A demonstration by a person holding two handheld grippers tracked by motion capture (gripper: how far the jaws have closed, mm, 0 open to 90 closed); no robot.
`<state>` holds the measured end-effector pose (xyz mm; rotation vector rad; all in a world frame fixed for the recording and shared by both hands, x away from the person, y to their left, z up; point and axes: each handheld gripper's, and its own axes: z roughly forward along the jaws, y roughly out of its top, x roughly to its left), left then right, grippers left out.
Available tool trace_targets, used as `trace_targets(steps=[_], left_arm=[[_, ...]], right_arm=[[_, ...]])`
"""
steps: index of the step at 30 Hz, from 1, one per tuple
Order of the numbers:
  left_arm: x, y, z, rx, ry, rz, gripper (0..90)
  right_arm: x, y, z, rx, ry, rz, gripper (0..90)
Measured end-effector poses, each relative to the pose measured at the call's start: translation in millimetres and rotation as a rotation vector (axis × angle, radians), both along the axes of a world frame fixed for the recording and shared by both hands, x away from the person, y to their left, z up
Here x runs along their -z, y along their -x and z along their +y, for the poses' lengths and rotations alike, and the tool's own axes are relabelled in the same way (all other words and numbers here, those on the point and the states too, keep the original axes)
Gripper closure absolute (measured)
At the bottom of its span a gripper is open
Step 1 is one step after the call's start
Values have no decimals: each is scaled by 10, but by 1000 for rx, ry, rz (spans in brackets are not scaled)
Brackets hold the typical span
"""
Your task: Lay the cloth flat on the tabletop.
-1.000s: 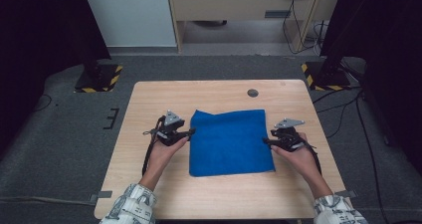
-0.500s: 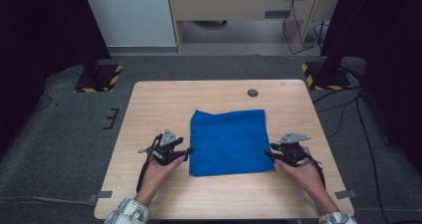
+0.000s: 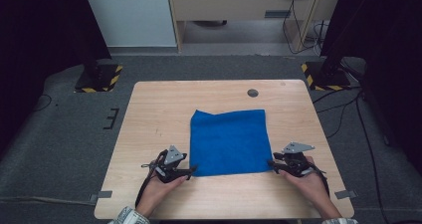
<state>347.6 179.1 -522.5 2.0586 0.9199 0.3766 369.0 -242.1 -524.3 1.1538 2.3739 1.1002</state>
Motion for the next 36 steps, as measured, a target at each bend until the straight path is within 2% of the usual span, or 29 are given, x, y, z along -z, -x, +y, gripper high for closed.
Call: trace_targets(steps=[5, 7, 8, 11, 12, 13, 14, 15, 16, 17, 19, 20, 25, 27, 29, 31, 32, 36], left_arm=[[59, -4, -56, 28, -21, 20, 364], [90, -12, -78, 35, -34, 27, 376], [112, -18, -90, 40, -55, 30, 388], [114, -13, -87, 46, -70, 8, 502], [114, -13, -87, 46, -70, 8, 549], [114, -11, -83, 48, -71, 4, 549], [108, -14, -85, 59, -67, 10, 635], [108, -14, -85, 59, -67, 10, 691], [100, -16, -95, 63, -69, 16, 691], [90, -16, -118, 73, -74, 26, 784], [81, -16, -135, 78, -79, 33, 861], [63, -12, -160, 82, -96, 41, 874], [12, 24, -149, 97, -96, 51, 881], [-31, 50, -120, 92, -82, 46, 880], [-55, 64, -91, 88, -55, 75, 879], [-58, 71, -99, 94, -49, 85, 879], [-59, 90, -141, 115, -48, 96, 879], [-53, 125, -224, 148, -61, 107, 878]], right_arm=[[54, 6, 76, -25, 31, 10, 535], [54, 3, 93, -28, 32, 6, 565], [55, 3, 97, -37, 41, 1, 588], [50, 14, 126, -58, 41, 0, 704], [50, 14, 126, -58, 41, 0, 704], [46, 14, 127, -63, 38, 8, 727], [47, 13, 138, -68, 34, 7, 782], [47, 13, 138, -68, 34, 7, 782], [45, 12, 144, -73, 32, 11, 804], [43, 12, 160, -80, 33, 14, 849], [41, 11, 166, -85, 36, 15, 862], [34, 10, 171, -90, 37, 22, 870], [9, 39, 169, -101, 45, 29, 872], [-25, 75, 161, -107, 40, 35, 872], [-67, 146, 145, -122, 37, 34, 871], [-79, 179, 144, -125, 38, 39, 871], [-104, 235, 127, -133, 46, 37, 870], [-148, 333, 54, -134, 48, 45, 869]])
